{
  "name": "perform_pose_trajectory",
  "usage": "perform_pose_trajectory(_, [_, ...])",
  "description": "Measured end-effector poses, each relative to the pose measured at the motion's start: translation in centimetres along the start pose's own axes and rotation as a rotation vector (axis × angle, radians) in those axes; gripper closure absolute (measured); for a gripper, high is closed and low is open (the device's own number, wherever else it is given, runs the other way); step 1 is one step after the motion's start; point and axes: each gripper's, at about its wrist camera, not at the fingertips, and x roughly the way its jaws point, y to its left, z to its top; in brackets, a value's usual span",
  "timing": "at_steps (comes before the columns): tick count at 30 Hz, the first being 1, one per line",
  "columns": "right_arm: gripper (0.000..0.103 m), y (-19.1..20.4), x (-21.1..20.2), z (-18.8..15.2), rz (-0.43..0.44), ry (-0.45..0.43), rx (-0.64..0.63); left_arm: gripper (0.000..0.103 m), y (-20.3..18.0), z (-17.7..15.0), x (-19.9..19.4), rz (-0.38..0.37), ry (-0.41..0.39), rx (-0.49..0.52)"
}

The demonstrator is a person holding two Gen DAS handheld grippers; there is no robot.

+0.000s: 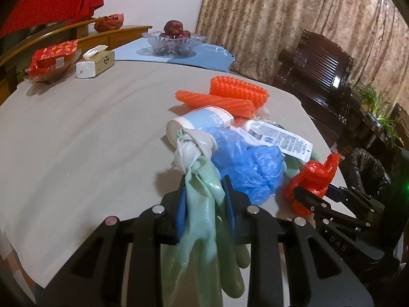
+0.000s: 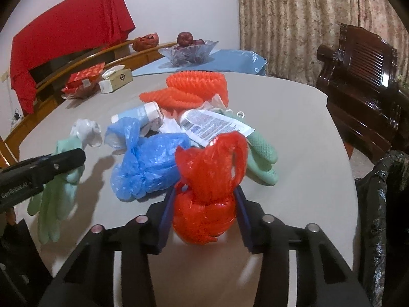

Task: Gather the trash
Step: 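Grasp the red plastic bag with the right tool, then carry gloves and red bag over the bin and open both tools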

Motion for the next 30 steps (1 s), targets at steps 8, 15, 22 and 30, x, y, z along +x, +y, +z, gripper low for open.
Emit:
perform_pose_trajectory(8, [0.06, -0.7, -2.4, 0.9, -0.006, -0.049, 0.011, 0.078, -1.6, 0.6, -1.0, -0.006, -0.027, 0.031])
perform_pose_trajectory(15, [0.06, -1.6, -4.8, 1.8, -0.022, -0.1, 0.02, 0.078, -3.4, 1.1, -2.0, -0.026, -0.048, 0.056])
perform_pose_trajectory(22, [0.06, -2.6, -7.6, 2.9, -0.044, -0.158, 0.034, 0.078, -6.1, 1.9, -3.2, -0.064, -0.082, 0.085])
perform_pose_trajectory(30, [0.06, -4.9, -11.0, 3.4, -0.078, -0.21, 0.066, 0.078, -10.0, 2.6, -4.2, -0.133, -0.111, 0.135])
